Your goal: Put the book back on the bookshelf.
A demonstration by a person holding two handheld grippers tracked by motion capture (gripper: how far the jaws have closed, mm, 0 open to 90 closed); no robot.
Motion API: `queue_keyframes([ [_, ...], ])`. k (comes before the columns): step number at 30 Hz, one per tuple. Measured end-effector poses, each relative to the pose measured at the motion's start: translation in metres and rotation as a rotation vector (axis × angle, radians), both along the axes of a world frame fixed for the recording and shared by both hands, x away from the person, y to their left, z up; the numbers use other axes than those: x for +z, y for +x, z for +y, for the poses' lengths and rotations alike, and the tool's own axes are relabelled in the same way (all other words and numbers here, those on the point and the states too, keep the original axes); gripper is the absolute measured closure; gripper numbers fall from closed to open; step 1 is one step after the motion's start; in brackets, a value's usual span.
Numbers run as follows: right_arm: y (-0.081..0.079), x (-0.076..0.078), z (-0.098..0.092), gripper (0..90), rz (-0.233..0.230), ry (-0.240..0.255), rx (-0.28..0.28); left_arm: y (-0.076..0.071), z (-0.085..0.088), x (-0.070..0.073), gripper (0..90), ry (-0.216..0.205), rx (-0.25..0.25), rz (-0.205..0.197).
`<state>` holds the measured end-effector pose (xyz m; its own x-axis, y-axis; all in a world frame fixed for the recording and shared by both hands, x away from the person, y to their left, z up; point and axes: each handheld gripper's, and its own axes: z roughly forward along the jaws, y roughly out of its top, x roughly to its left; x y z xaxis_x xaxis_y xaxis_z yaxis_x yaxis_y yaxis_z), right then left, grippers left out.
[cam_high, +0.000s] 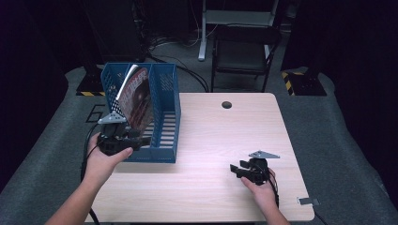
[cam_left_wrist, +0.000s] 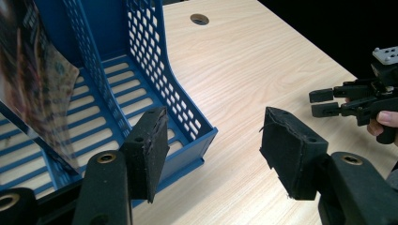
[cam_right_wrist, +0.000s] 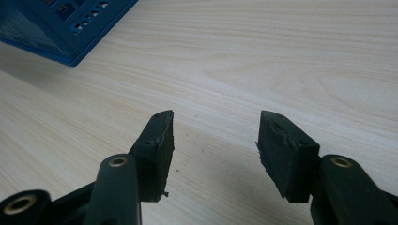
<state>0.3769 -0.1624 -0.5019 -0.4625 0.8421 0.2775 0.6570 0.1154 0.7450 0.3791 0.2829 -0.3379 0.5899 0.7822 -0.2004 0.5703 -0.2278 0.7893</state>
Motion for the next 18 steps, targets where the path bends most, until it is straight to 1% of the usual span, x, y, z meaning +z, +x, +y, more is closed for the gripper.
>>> queue_keyframes([
  [1, 0.0, 0.0, 0.0, 45.7, 0.0, 0.001, -0.001, 0.0, 0.001, -0.003, 41.4, 0.006, -0.011, 0.005],
  [3, 0.0, 0.0, 0.0, 45.7, -0.001, 0.002, -0.002, -0.001, 0.001, -0.009, 41.4, 0.003, -0.014, 0.002],
  [7, 0.0, 0.0, 0.0, 45.7, -0.005, 0.002, -0.001, -0.003, -0.001, -0.02, 41.4, 0.026, -0.02, -0.004],
  [9, -0.001, 0.0, 0.0, 45.7, 0.001, 0.004, -0.005, -0.006, -0.003, -0.026, 41.4, 0.033, -0.035, -0.007],
  [11, 0.0, 0.0, 0.0, 45.7, -0.005, 0.002, -0.001, -0.008, -0.005, -0.031, 41.4, 0.036, -0.048, -0.015],
  [12, -0.001, 0.0, 0.0, 45.7, -0.003, 0.001, -0.001, -0.009, -0.006, -0.035, 41.4, 0.029, -0.052, -0.017],
  [14, -0.001, 0.0, 0.0, 45.6, -0.003, 0.001, 0.0, -0.012, -0.008, -0.043, 41.4, 0.022, -0.069, -0.004],
  [16, -0.001, 0.0, 0.001, 45.6, -0.003, 0.001, 0.001, -0.014, -0.009, -0.05, 41.4, 0.005, -0.067, 0.004],
  [18, -0.001, 0.001, 0.001, 45.5, 0.001, 0.004, 0.0, -0.017, -0.011, -0.06, 41.4, -0.011, -0.071, 0.013],
])
